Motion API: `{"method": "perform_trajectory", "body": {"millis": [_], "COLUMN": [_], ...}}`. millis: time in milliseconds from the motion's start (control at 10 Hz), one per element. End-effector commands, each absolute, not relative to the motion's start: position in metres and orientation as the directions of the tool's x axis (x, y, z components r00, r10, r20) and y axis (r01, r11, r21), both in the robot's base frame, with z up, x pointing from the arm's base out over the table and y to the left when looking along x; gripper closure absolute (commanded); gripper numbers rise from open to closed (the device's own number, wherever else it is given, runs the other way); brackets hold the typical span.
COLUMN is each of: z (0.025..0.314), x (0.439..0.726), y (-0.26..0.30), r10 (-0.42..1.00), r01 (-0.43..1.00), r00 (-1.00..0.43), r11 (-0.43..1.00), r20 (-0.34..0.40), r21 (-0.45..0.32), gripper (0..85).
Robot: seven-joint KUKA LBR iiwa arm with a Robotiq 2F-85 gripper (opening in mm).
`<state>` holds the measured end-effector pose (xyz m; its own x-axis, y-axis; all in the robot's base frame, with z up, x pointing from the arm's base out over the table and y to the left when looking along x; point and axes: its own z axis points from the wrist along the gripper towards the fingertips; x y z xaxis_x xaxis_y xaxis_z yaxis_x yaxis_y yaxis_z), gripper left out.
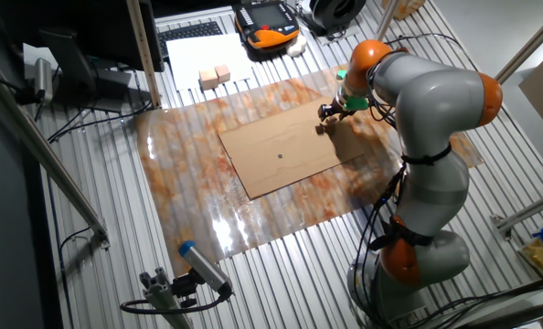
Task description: Grab the block and place it at the designated location
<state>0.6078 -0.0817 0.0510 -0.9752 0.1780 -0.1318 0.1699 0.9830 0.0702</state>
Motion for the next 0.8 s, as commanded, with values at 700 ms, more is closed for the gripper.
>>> {"method": "perform_trajectory", "body": {"millis": [700], "z": [0.0499], "x": [0.6061], "y": [-0.0795], "r10": [0.148], "r01": [0.142], "r00": [-0.978], "r11": [0.989], "r20": [-0.145], "r21": [0.052], "gripper": [34.0]}}
